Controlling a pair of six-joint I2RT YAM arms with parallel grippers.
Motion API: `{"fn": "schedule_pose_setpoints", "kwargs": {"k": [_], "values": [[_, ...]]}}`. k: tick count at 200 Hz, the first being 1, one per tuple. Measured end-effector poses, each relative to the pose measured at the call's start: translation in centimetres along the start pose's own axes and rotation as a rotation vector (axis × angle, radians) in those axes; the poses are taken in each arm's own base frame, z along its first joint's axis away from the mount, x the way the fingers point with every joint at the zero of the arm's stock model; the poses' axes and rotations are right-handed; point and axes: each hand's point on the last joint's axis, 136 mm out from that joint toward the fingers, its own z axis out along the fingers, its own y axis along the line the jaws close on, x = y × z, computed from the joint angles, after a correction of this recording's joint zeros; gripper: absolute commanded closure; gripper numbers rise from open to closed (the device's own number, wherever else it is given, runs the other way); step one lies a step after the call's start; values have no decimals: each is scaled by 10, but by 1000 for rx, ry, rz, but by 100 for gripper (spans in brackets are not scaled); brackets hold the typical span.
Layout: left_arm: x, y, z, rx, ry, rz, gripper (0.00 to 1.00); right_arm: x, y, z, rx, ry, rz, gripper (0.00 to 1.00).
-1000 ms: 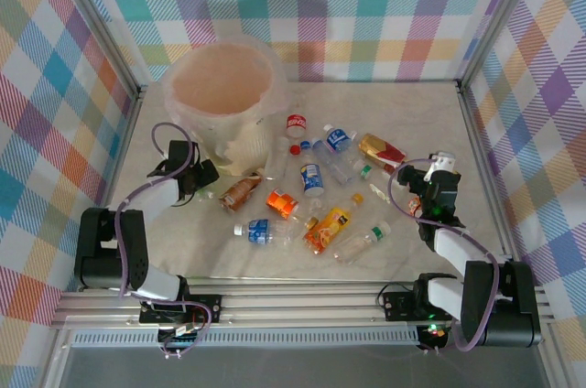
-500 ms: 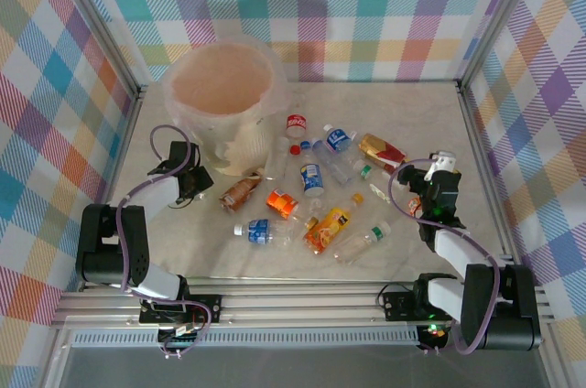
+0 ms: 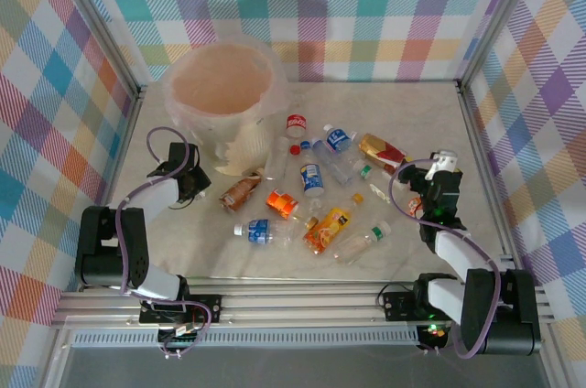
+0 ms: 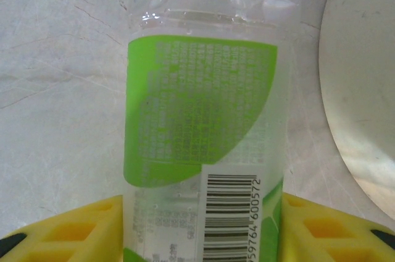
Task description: Put the plastic bottles in the bin
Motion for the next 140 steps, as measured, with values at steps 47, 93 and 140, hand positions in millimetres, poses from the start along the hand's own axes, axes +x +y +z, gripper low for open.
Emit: {"fn": "schedule_pose_setpoints", "kwargs": {"k": [47, 93, 140], "values": [[-2, 1, -4, 8, -17, -9, 67, -1, 0, 0, -1, -5, 0, 0], [-20, 11, -45, 8, -134, -48, 78, -2, 1, -1, -5, -6, -2, 0], [-50, 37, -119, -33, -350, -104, 82, -12, 5, -6, -28, -37, 3, 0]]}}
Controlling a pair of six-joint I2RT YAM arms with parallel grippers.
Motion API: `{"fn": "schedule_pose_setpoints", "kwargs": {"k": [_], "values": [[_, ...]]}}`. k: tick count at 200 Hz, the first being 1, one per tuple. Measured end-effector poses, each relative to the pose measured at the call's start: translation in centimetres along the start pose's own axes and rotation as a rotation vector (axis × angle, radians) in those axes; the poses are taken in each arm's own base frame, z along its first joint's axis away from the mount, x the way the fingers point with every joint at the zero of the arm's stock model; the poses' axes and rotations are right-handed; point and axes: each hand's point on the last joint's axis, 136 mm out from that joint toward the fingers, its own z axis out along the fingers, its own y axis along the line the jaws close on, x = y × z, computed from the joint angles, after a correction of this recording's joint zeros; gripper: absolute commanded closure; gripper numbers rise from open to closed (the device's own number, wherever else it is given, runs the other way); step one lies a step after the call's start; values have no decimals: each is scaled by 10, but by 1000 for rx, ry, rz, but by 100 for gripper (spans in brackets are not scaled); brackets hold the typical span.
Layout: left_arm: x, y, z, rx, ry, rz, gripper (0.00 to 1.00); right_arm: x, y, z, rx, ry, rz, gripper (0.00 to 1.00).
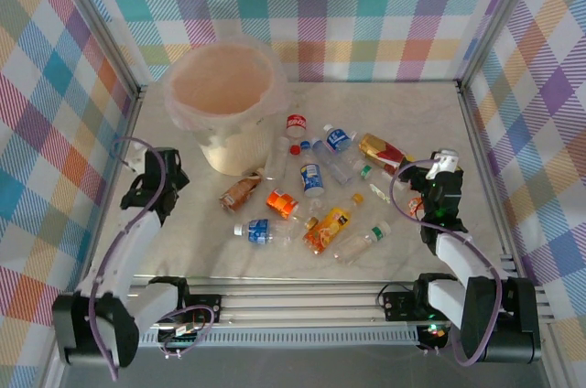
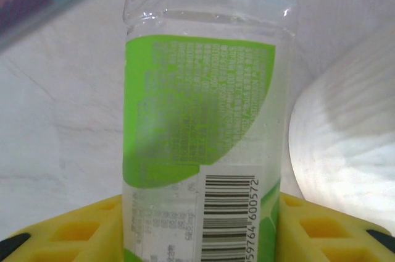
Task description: Put the plastic bottles in the bin
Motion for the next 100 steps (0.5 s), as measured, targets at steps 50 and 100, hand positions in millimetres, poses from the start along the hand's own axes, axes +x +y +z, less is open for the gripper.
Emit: {"fn": "schedule_pose_setpoints", "kwargs": {"k": [50, 100], "values": [[-75, -4, -72, 49, -202, -16, 81, -9, 3, -8, -20, -23, 6, 0], [-148, -76, -120, 293, -255, 14, 81, -17, 4, -16, -19, 7, 38, 0]]}}
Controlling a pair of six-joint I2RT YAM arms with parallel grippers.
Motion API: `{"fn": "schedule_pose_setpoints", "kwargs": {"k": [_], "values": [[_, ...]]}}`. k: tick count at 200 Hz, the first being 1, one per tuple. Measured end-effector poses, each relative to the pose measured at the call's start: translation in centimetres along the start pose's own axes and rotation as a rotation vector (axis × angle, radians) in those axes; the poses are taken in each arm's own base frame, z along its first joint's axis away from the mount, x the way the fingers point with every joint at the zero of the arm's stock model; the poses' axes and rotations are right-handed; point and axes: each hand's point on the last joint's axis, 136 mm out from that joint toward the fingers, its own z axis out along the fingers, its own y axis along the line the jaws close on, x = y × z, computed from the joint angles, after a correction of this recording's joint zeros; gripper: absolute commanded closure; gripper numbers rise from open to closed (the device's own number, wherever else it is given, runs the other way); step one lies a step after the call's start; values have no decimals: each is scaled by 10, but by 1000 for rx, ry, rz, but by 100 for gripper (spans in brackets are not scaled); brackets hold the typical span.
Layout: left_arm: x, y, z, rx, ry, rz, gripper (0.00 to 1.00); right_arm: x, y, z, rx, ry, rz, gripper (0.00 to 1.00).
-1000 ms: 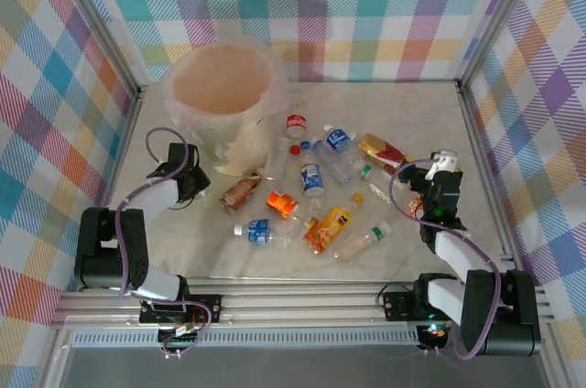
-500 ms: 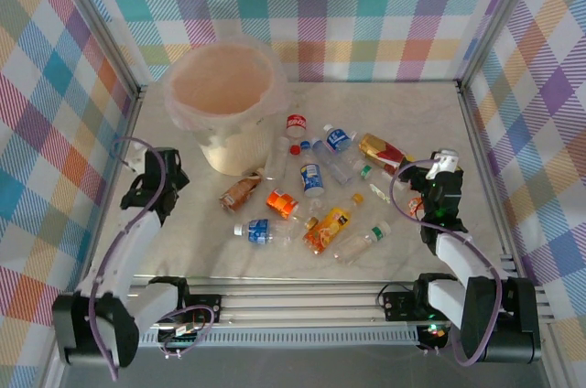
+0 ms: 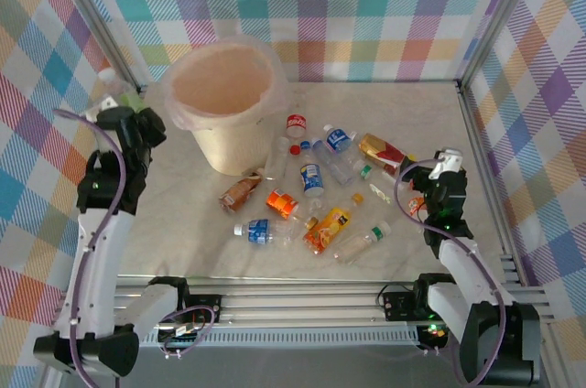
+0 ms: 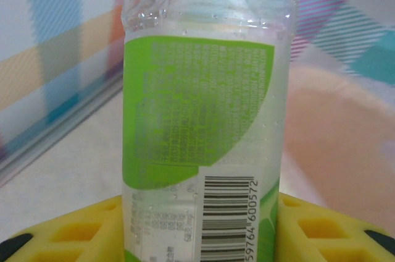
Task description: Put the plastic bottles in the bin
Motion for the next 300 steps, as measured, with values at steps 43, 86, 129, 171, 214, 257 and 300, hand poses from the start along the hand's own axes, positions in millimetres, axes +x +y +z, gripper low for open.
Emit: {"fn": "schedule_pose_setpoints", "kwargs": {"k": [43, 86, 129, 171, 214, 257, 300], "values": [[-23, -79, 31, 228, 82, 22, 82, -32, 3, -9, 11, 19, 52, 0], [-4, -155, 70, 387, 225, 123, 82, -43, 1, -16, 47, 111, 93, 0], [45, -198, 104, 448, 402, 258, 83, -49, 2, -23, 77, 219, 137, 0], [92, -191, 122, 413, 553, 347, 83, -48, 2, -28, 110, 339, 165, 0], [115, -177, 126, 376, 625, 394, 81, -32, 3, -25, 123, 462, 158, 0], [145, -155, 132, 316, 699, 423, 69, 2, 4, -14, 130, 601, 147, 0], [149, -147, 136, 285, 700, 450, 68, 26, 7, 5, 129, 710, 141, 0]]}}
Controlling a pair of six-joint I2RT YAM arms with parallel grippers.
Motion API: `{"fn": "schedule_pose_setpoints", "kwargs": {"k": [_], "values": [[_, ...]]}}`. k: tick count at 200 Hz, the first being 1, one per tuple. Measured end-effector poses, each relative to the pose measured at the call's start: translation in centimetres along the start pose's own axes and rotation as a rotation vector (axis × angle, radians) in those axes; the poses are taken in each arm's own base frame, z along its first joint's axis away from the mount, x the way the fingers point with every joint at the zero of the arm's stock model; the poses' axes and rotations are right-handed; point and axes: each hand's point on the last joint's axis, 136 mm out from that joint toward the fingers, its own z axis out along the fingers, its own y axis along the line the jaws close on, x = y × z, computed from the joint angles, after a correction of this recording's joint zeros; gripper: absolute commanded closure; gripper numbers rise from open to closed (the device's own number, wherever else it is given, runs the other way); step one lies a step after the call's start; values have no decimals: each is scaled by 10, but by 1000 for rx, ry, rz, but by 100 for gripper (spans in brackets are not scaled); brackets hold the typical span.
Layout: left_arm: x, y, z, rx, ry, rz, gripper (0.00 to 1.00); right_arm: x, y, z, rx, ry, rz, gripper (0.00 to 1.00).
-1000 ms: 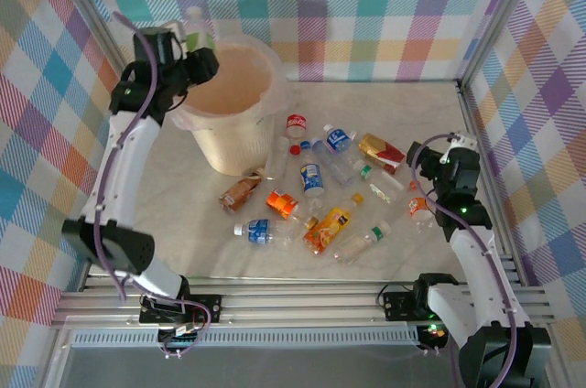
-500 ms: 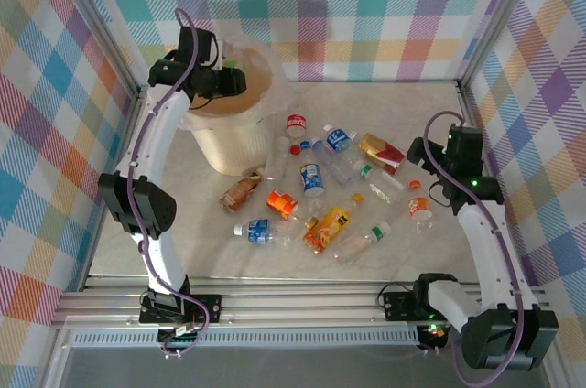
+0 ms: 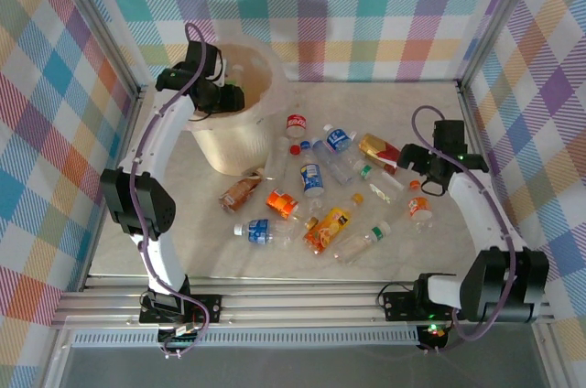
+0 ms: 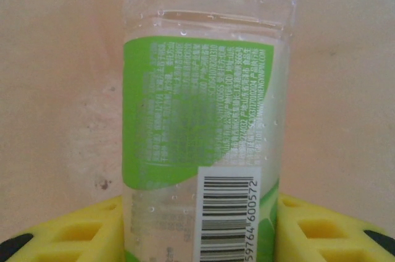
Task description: Put the plastic bottles in the bin
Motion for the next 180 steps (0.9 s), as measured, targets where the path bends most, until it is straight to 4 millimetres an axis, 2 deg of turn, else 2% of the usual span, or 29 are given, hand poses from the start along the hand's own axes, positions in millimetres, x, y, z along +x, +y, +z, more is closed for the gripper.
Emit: {"fn": "schedule_pose_setpoints", "kwargs": {"k": [19, 62, 100, 118, 156, 180], "values": [[0, 3, 2, -16, 1, 5, 67, 0, 2, 7, 0, 20, -3, 0], [5, 11, 16, -54, 28, 4, 51, -9, 6, 16, 3, 35, -12, 0], [8, 14, 23, -66, 43, 8, 48, -17, 11, 29, 1, 61, -40, 0], [8, 14, 25, -70, 46, 15, 42, -21, 13, 35, 0, 72, -59, 0], [8, 16, 24, -81, 45, 26, 20, -35, 22, 46, -13, 76, -105, 0], [6, 17, 23, -85, 39, 22, 10, -46, 27, 52, -22, 74, -152, 0]]}}
